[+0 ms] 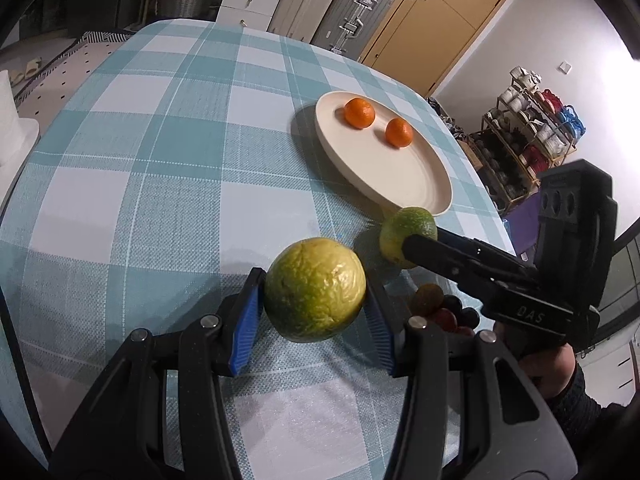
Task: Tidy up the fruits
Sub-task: 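Lift the pomelo with the left tool while the right tool grasps the green guava, then lower the pomelo and guava onto the cream plate beside the mandarins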
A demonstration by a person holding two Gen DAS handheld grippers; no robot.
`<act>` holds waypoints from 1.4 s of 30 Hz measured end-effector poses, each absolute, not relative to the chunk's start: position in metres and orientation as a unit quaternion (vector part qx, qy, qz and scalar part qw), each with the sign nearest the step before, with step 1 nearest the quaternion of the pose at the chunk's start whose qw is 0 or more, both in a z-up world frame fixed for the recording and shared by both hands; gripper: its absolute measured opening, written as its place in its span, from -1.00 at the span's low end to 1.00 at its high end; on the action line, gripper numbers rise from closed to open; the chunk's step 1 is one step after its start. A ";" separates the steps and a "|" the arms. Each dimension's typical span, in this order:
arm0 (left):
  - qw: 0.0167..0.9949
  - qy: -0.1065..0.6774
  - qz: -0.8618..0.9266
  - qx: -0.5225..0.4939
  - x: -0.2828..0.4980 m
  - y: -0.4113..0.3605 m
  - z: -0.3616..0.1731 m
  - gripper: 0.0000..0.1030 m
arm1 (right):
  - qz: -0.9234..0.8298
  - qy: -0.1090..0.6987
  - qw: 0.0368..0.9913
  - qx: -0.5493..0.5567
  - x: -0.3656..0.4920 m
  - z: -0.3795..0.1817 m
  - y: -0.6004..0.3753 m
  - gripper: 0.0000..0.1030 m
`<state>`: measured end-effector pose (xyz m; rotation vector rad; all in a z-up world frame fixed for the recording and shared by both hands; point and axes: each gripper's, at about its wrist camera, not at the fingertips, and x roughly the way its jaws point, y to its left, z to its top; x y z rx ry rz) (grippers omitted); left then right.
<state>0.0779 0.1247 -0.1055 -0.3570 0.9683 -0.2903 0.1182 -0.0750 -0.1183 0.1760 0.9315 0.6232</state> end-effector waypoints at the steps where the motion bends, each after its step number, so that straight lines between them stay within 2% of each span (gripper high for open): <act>1: 0.859 0.462 -0.139 -0.170 0.078 0.125 -0.106 -0.11 | 0.294 0.445 0.841 0.086 0.120 -0.120 -0.074 0.28; 6: 0.857 0.465 -0.139 -0.174 0.079 0.127 -0.110 -0.11 | 0.285 0.455 0.838 0.099 0.127 -0.124 -0.074 0.27; 8: 0.856 0.466 -0.140 -0.174 0.079 0.126 -0.111 -0.11 | 0.285 0.458 0.836 0.102 0.130 -0.126 -0.074 0.12; 9: 0.856 0.466 -0.140 -0.174 0.079 0.126 -0.111 -0.11 | 0.288 0.461 0.833 0.105 0.131 -0.127 -0.074 -0.03; 10: 0.856 0.466 -0.140 -0.174 0.079 0.126 -0.111 -0.11 | 0.296 0.464 0.827 0.114 0.132 -0.130 -0.076 -0.04; 15: 0.860 0.460 -0.139 -0.173 0.079 0.125 -0.106 -0.11 | 0.309 0.461 0.822 0.126 0.129 -0.131 -0.081 -0.05; 23: 0.870 0.440 -0.147 -0.164 0.098 0.115 -0.082 -0.11 | 0.318 0.418 0.842 0.124 0.121 -0.099 -0.093 -0.05; 29: 0.875 0.433 -0.172 -0.133 0.131 0.091 -0.057 -0.11 | 0.312 0.401 0.852 0.126 0.136 -0.081 -0.109 -0.05; 33: 0.864 0.435 -0.192 -0.162 0.154 0.086 -0.047 -0.11 | 0.302 0.403 0.853 0.137 0.149 -0.075 -0.120 -0.05; 42: 0.865 0.435 -0.191 -0.162 0.204 0.068 -0.043 -0.11 | 0.293 0.398 0.860 0.130 0.179 -0.068 -0.131 -0.05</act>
